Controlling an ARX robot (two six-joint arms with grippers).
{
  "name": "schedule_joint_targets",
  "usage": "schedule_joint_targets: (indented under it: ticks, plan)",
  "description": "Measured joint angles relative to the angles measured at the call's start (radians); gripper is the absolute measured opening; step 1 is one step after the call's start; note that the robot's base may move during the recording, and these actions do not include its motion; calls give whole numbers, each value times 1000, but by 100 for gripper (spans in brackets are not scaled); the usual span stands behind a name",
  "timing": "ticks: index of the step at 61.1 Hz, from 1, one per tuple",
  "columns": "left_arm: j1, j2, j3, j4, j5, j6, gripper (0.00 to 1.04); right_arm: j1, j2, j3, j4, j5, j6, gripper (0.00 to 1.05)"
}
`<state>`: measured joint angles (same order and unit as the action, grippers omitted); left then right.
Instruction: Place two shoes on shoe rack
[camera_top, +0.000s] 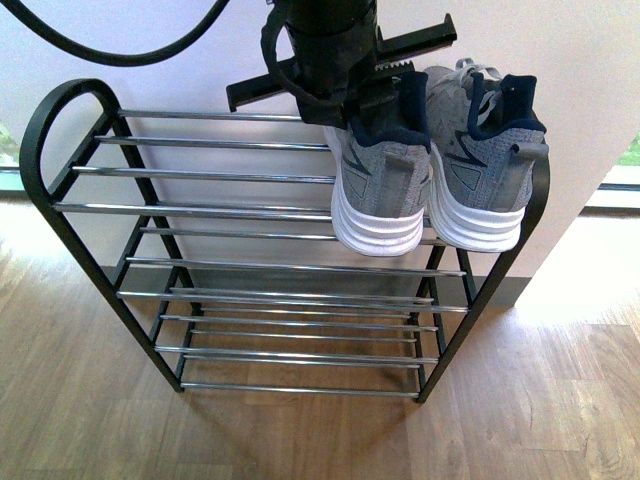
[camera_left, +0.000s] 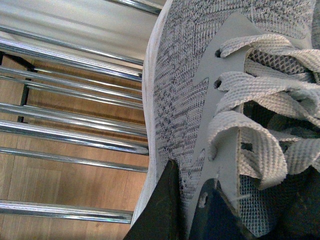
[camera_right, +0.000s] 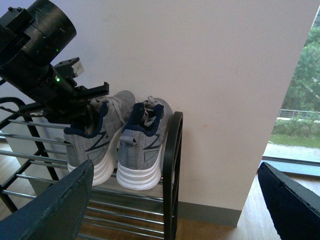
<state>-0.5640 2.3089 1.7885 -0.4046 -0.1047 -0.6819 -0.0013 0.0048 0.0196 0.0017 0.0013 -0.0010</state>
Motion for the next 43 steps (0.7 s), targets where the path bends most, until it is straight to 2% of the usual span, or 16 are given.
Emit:
schedule_joint_targets:
  ticks: [19,43]
  plan:
    - [5,13,8,34,4,-30,3,0,0,0,0,0,0,95]
    - [10,-43,-15,57,89,-127,72,0,0,0,0,0,0,95]
